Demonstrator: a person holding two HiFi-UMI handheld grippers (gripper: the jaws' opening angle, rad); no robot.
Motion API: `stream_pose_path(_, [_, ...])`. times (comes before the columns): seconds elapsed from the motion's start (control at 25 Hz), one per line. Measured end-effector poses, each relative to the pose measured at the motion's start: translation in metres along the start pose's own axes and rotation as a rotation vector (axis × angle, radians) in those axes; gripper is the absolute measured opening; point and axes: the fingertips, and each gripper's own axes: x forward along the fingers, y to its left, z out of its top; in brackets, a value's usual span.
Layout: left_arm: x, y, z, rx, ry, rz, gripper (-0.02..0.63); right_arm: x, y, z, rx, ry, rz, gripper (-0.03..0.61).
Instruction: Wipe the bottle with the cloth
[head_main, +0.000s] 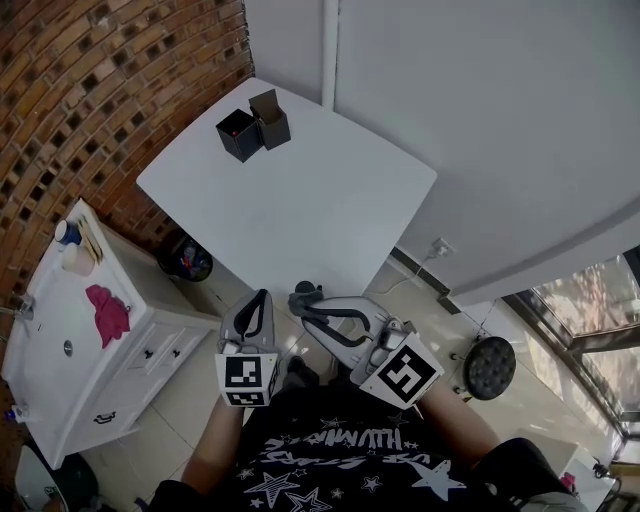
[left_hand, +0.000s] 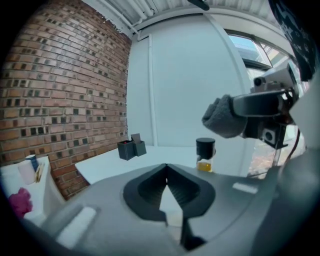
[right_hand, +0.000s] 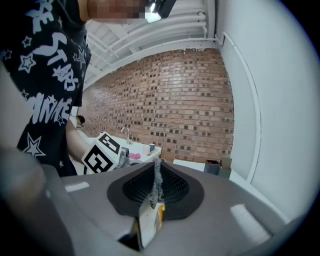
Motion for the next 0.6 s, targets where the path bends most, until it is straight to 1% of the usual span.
stream_pose_path(0.08, [0.001, 0.006, -0.001, -0.004, 0.004, 0.015, 0.005, -0.005, 0.005, -0.005, 0.013, 0.001, 0.009, 0.037])
stream_pose_path(0.2, [0.001, 0.010, 0.000, -0.010, 0.007, 0.020, 0.005, -0.008, 0.017, -0.027, 0.029, 0.057, 0.039, 0.037])
stream_pose_path(0.36, [0.001, 0.004, -0.001, -0.007, 0.003, -0.005, 0.005, -0.006, 0.026, -0.049, 0.045, 0.096, 0.038, 0.037])
stream_pose_path(0.44, [0.001, 0.000, -0.002, -0.007, 0.006, -0.018, 0.005, -0.004, 0.027, -0.053, 0.029, 0.103, 0.023, 0.037])
stream_pose_path(0.6, [0.002, -0.004, -0.005, -0.002, 0.011, -0.040, 0.005, 0.005, 0.024, -0.058, -0.038, 0.108, -0.012, 0.037])
